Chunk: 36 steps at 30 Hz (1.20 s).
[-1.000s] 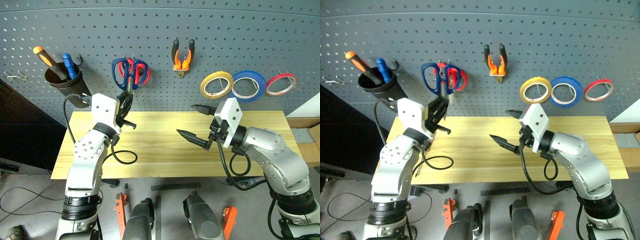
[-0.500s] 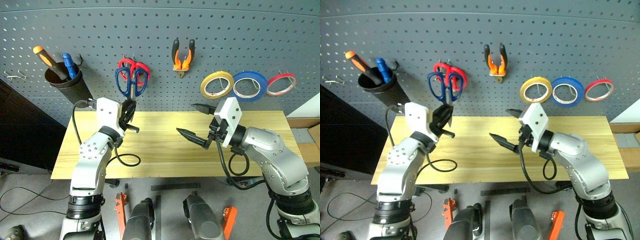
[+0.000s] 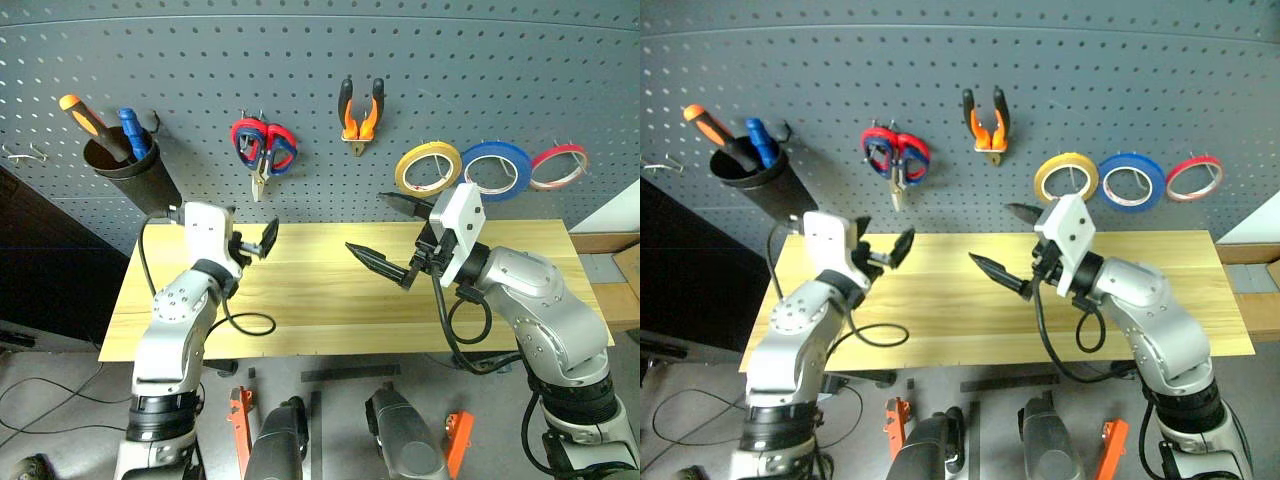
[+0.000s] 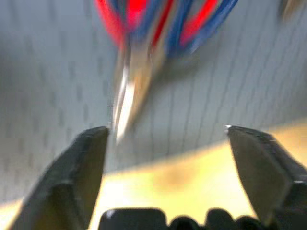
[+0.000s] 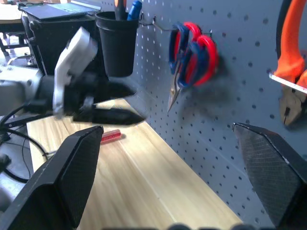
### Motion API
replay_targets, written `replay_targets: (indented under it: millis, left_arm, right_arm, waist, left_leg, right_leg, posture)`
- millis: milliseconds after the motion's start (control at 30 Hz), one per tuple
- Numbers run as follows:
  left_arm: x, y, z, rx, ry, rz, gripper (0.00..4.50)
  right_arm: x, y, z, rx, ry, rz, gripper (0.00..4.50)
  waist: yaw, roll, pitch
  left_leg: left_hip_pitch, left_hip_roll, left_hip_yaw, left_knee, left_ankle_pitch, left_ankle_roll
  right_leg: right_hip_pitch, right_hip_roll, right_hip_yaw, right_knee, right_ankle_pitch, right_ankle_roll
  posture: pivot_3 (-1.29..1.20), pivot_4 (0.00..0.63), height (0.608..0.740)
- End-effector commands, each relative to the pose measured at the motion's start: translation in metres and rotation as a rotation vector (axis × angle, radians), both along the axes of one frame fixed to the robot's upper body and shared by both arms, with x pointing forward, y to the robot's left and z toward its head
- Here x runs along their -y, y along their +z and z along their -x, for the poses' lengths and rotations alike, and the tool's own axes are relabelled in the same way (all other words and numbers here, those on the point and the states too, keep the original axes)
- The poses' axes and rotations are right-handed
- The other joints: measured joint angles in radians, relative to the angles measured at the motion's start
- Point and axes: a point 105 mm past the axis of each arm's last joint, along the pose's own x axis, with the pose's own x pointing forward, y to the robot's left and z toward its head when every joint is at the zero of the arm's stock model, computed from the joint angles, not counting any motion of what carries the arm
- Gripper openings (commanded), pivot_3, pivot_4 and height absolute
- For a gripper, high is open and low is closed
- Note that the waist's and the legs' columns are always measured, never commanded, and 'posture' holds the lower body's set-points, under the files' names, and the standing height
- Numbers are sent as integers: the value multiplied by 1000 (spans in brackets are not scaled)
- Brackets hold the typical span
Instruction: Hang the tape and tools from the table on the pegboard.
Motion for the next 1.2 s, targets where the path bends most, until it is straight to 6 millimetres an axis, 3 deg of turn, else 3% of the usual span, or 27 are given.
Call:
replay_targets:
  millis: [33,133,300,600,867,967,1200]
  left_arm:
    - [-46,-9,6,-87,151,-64,4121]
    - [-86,-22,13,-216,253,-139,4121]
    - [-112,-41,10,-409,284,-138,4121]
    - [-101,-61,-20,-517,223,-83,4121]
    - [-96,-76,-32,-571,253,-21,4121]
    - [-97,-83,-30,-593,262,-8,3540]
    - [-109,-95,-22,-614,312,3,957]
  right_arm:
    - [-4,-19,8,-129,-9,47,4500]
    - [-12,-24,10,-213,-2,16,4500]
    - [-25,-22,0,-289,-56,-42,4500]
    - [-55,-21,-4,-248,-32,24,4500]
    - [-59,-23,-2,-231,4,68,4500]
    - [-57,-22,-3,-221,-1,78,4500]
    - [-49,-20,-10,-187,-40,102,4500]
  waist:
    - [-2,0,0]
    - [-3,0,0]
    - [0,0,0]
    - [16,-1,1]
    - [11,-2,1]
    - [7,-2,1]
    - [5,-2,1]
  left_leg:
    - [0,0,-1,0,0,0]
    - [0,0,-2,0,0,0]
    - [0,1,-2,0,0,0]
    - [0,0,-2,-1,0,0]
    - [-1,0,-1,0,0,0]
    - [-1,0,0,-1,0,0]
    - [0,0,0,0,0,0]
  right_leg:
    - [0,0,0,0,0,0]
    - [0,0,0,1,0,0]
    - [0,0,0,2,0,0]
    - [-3,-1,-1,1,0,0]
    - [-4,0,-1,2,0,0]
    - [-4,0,-1,2,0,0]
    - [-4,-1,-1,2,0,0]
  posture:
    - [-261,296,740]
    - [-249,298,740]
    - [-236,297,740]
    - [-250,303,740]
    - [-255,308,740]
    - [-262,312,740]
    - [-272,309,740]
